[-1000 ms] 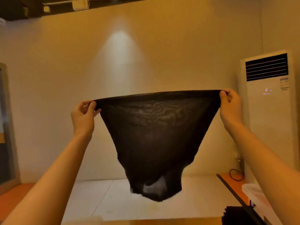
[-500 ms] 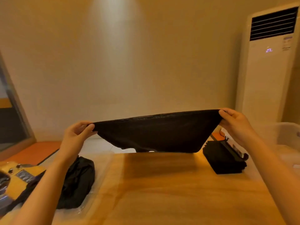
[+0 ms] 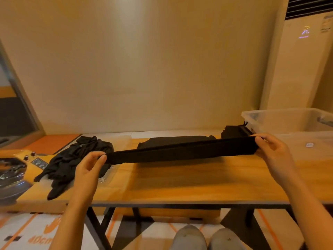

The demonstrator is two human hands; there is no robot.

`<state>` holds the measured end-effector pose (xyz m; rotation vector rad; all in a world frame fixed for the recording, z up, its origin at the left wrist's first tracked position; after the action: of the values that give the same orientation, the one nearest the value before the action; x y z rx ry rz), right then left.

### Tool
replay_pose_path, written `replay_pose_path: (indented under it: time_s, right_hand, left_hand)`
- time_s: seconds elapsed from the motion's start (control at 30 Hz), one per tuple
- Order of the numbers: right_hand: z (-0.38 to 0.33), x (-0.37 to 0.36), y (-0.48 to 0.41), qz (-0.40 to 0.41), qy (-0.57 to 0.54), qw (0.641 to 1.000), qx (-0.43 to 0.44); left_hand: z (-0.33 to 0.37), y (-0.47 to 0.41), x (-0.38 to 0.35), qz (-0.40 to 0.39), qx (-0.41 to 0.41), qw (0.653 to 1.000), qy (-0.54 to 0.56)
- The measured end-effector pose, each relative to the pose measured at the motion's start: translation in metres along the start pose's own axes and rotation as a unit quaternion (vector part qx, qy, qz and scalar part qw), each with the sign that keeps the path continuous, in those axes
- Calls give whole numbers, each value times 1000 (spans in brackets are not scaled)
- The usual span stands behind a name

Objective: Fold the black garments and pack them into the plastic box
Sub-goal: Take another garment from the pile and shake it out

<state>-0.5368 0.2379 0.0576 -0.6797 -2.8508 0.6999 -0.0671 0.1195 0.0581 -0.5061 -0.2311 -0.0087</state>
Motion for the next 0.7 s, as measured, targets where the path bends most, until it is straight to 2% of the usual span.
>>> replay_pose_path:
  time_s: [0.1, 0.33, 0.7]
  right_hand:
    - [-7, 6, 32, 9, -26, 1000, 3]
    - [-16, 16, 88, 30, -10, 999, -19]
    - [-39, 25, 134, 31, 48, 997, -48]
  left_hand:
    - [8, 29, 5, 15, -12, 1000, 5]
    - [15, 79, 7, 4, -18, 1000, 4]
    - [19, 106, 15, -6, -24, 1000, 19]
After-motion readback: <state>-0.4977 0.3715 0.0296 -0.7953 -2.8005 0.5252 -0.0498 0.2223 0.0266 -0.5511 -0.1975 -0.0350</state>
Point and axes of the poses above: each hand's wrist, its own y-axis away from the middle knuckle, its own x-axis out of the back of the hand, z = x × y, the point moved 6 cm from there along -y, towards the middle knuckle, and after that the axes turned 5 degrees about -z, right-handed, at the moved point
